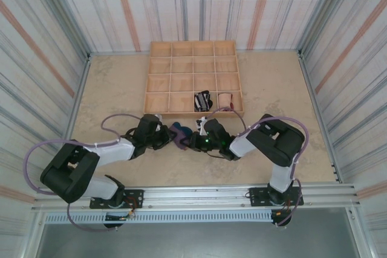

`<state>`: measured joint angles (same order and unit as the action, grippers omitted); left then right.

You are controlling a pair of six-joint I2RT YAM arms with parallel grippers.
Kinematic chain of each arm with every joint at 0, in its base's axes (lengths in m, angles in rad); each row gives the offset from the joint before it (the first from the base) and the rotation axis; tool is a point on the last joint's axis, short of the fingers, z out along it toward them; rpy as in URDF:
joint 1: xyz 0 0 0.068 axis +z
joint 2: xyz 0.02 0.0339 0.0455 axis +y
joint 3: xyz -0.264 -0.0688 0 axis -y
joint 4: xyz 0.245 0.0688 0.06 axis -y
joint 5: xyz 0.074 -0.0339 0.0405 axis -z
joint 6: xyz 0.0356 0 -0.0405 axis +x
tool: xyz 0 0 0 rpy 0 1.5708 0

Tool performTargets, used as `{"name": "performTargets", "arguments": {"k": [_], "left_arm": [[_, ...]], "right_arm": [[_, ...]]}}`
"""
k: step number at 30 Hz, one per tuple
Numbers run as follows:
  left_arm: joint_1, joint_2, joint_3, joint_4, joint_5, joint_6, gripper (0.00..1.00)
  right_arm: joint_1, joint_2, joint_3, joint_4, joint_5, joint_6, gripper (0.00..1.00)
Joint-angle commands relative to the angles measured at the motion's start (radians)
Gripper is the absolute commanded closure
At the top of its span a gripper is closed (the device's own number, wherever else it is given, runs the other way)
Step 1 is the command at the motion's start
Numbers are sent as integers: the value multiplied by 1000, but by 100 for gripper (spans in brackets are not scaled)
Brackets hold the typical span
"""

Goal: Roll the socks

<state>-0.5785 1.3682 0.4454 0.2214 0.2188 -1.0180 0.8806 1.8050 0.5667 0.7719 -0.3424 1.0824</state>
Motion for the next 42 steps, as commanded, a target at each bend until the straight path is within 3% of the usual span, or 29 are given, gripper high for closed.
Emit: {"name": "performTargets", "arguments": {"k": [1,6,11,16,24,31,35,39,42], "left_arm": [[5,5,71,-274,-38,32,90],[17,-10,105,-383,-19,37,90],[19,2,146,-478,4,59,90],[15,-10,146,-516,15,62,92],[13,-41,118,-529,28,63,92],[12,-44,113,-529,41,73,91],[13,-37,115,-521,54,76,91],[15,-48,109,-508,72,82,85],[31,-79,86,-472,110,76,74]], "right_arm": [[42,-87,7,-463,139,-185,70],[148,-233,120,-724,325,-389,49],[284,-286,200,-815,537,-540,39],[399,-231,294,-836,733,-678,38],[436,-95,389,-797,821,-768,38],[435,-28,375,-772,877,-786,39],[437,6,366,-756,885,-787,47],[426,26,360,-754,850,-760,71],[411,38,347,-764,824,-717,87]]}}
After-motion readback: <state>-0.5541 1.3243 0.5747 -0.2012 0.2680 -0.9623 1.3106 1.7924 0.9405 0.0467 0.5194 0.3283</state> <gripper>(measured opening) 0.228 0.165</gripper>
